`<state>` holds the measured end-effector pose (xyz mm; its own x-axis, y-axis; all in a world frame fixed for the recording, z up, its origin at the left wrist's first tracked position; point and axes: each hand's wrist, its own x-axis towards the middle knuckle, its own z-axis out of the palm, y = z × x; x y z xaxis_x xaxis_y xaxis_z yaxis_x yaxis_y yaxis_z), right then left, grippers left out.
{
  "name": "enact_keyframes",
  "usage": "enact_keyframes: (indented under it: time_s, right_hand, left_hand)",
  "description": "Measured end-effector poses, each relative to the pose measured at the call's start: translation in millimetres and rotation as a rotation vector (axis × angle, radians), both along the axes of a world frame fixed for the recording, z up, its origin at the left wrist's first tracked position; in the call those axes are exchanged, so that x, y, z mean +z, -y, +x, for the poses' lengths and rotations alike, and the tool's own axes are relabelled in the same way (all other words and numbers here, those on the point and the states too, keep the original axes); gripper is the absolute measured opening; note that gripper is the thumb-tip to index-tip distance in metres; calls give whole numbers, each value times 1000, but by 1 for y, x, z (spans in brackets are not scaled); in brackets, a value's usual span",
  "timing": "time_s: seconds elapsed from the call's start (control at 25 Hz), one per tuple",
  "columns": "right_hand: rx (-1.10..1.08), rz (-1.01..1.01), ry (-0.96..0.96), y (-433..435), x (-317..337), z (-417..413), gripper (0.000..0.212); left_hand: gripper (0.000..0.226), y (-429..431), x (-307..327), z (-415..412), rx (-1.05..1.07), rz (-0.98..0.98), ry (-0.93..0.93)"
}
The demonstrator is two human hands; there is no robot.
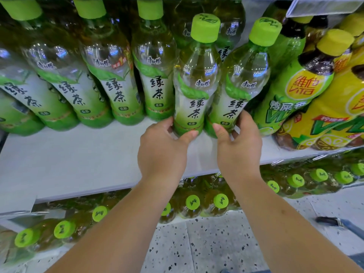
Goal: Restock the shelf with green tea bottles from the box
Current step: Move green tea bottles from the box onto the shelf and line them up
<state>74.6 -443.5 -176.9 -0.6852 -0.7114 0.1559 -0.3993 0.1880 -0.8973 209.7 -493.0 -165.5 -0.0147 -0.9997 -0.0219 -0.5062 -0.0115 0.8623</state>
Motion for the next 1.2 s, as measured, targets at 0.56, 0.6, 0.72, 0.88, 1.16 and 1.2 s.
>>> enact_keyframes:
  time_s: [0.56,0.6,0.72,0.88,1.16,1.2]
  right_hand:
    - [-15,-62,33,22,-10,-11,52]
    - [-15,-62,36,23,-11,-11,51]
    - [0,-42,11,26,-11,-12,50]
    - [-8,-37,1,25,-15,-10,53]
    - [-43,10,-33,26,-15,-9,48]
    - [-53,15,-51,26,-15,-8,49]
  left_hand:
    - [22,1,-7,-19,154,22,-44]
    - [24,2,-6,-22,156,26,-24]
    - [28,4,-6,-28,175,45,43]
    - [32,7,-8,-30,163,28,121]
    - [29,18,-6,-29,53,-56,169]
    - [28,19,-6,-30,50,-63,171]
